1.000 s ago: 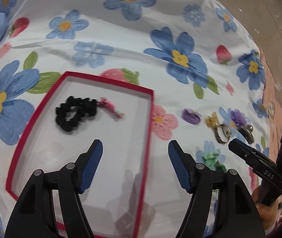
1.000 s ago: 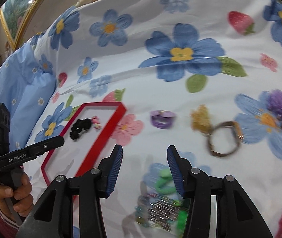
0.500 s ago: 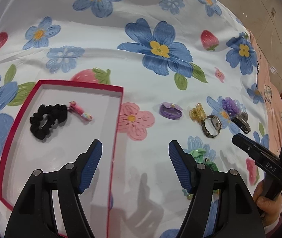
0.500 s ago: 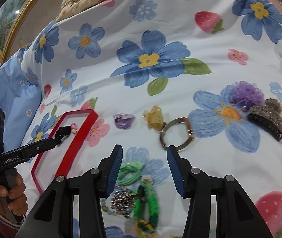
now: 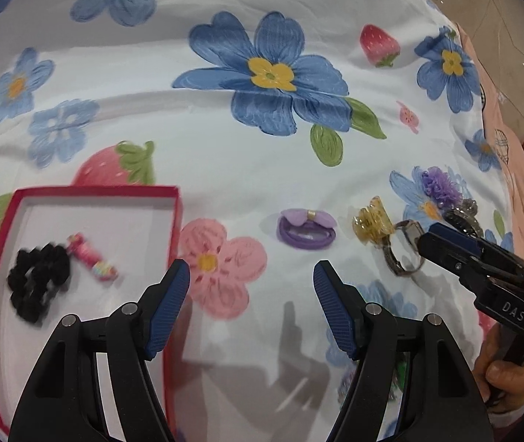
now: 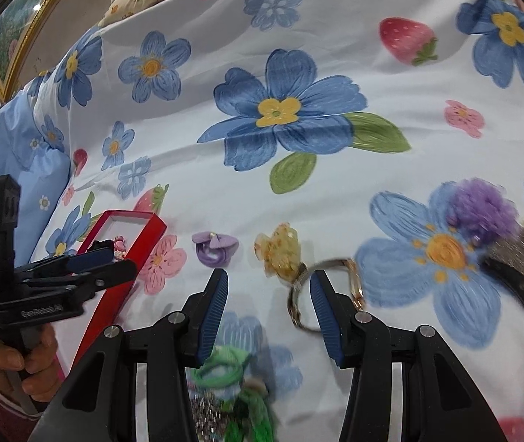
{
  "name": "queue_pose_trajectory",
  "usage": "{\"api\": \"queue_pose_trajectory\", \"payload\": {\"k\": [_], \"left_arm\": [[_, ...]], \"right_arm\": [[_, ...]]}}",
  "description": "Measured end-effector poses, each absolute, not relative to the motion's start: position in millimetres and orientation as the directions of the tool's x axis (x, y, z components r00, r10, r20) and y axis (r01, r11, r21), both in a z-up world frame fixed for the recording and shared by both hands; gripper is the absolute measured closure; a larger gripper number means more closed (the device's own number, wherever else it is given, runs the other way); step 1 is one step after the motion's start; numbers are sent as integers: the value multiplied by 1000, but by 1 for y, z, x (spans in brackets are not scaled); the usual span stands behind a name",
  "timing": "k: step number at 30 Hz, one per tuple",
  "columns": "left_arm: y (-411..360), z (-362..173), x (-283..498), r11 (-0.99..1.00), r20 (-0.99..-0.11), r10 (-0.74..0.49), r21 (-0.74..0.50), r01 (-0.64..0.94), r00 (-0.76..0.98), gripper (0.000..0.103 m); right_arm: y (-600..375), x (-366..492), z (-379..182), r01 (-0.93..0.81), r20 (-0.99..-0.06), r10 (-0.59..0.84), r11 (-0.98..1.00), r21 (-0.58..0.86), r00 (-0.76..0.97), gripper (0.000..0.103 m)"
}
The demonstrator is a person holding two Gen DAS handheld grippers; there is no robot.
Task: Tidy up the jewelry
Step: 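Move both open tools back toward the jewelry pile, then grasp the purple bow hair tie with the left tool while the right tool grasps the yellow claw clip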
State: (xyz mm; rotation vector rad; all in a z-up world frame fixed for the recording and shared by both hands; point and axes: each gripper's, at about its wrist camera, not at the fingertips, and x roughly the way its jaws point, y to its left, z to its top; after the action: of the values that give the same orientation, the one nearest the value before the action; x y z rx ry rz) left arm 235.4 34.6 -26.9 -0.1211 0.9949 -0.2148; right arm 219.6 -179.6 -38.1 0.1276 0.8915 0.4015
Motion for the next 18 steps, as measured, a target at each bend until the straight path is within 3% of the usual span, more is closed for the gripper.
{"api": "queue_pose_trajectory", "payload": {"k": [13,15,17,18], "left_arm": [[6,-62,281,973,-862,-214,-143,183,459,34],[4,-66,285,970,-864,-221,-150,189,452,41],[1,-67,286,967,-860,-232,-152,205,454,54],[0,-67,286,965,-858,-236,-152,214,455,69]], "right_arm": [[-162,266,-66,-324,-773,405,907,270,489,55],[-161,269,-70,-321,-777,403,907,272,483,56],[-162,271,-73,-320,-781,398,909,267,481,62],[-162,271,-75,-320,-783,399,909,268,478,66]]}}
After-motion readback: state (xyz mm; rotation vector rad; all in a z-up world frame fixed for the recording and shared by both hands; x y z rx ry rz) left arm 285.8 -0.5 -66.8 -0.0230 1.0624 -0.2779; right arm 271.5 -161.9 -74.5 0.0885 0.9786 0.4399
